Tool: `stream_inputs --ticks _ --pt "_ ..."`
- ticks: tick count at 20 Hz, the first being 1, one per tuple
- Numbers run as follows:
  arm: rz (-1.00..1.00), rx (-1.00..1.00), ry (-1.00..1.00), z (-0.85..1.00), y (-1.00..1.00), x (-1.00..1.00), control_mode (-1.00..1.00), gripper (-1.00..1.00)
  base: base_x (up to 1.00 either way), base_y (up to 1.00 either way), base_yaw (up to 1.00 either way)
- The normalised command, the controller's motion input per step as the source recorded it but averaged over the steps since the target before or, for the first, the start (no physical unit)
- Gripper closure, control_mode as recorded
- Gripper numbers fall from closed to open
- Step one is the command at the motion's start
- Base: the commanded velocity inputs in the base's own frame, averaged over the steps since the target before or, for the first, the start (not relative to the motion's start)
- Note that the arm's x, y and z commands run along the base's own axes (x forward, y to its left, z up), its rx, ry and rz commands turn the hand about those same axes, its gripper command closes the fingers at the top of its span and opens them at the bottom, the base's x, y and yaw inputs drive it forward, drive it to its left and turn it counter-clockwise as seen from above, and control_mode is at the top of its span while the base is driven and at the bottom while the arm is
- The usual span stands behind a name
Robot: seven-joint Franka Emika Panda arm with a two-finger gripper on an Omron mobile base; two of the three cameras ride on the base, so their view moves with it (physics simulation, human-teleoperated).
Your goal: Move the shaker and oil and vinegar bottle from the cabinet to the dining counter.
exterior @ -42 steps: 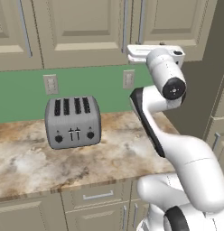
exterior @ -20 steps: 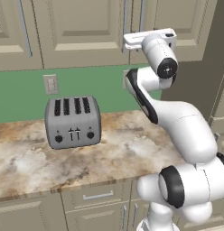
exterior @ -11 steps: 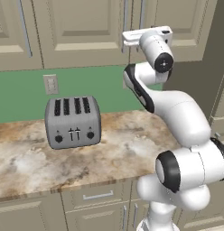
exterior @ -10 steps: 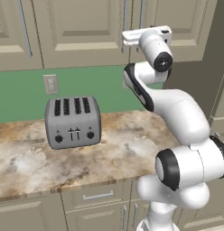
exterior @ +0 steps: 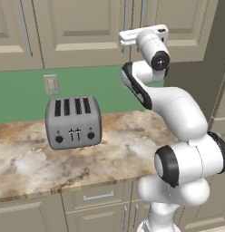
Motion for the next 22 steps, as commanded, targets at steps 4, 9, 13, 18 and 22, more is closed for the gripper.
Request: stream_inputs --ticks 4,9,13,18,22 --pt "0.00 0.00 0.01 -0.09 0.10 0.32 -1.00 1.00 0.00 0.00 0.00" --pt "0.00 0.00 0.04 -0.15 0.04 0.10 -1.00 1.00 0.00 0.00 0.00" --pt "0.00 0.00 0.01 -0.11 -0.06 0.00 -1.00 1.00 0.00 0.00 0.00" --pt "-0.01 0.00 0.00 0.00 -0.44 -0.18 -1.00 1.00 0.00 0.00 0.00" --pt "-0.03 0.00 0.00 0.02 -0.69 -0.28 -1.00 1.00 0.00 0.00 0.00"
